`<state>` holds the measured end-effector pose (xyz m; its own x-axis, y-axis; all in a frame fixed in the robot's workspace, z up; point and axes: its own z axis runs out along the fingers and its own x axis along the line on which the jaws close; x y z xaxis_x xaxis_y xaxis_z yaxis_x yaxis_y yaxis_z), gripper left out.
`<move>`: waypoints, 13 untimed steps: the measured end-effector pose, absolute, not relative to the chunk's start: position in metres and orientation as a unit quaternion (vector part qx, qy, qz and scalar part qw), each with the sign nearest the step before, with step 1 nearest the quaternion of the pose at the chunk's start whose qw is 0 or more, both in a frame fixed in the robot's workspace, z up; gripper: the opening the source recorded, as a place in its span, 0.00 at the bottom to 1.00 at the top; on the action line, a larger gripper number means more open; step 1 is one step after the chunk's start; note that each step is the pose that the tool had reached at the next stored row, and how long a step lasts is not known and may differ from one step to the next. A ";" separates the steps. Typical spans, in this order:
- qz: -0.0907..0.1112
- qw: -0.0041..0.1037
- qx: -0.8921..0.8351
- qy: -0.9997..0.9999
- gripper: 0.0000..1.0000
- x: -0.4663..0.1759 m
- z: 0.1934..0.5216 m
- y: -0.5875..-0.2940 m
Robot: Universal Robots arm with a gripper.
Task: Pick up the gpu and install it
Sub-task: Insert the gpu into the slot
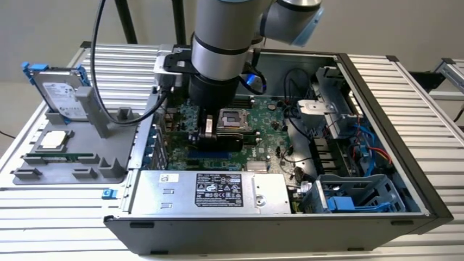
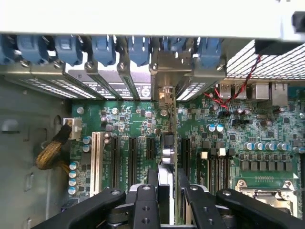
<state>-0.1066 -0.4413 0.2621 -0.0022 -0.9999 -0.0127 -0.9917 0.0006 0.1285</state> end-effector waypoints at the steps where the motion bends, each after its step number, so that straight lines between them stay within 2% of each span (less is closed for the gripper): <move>1: -0.050 0.041 0.705 -0.706 0.00 -0.106 0.263 -0.442; 13: -0.057 0.048 0.705 -0.706 0.00 -0.086 0.268 -0.450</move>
<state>-0.0860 -0.4496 0.2678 -0.0021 -0.9999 -0.0130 -0.9890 0.0001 0.1480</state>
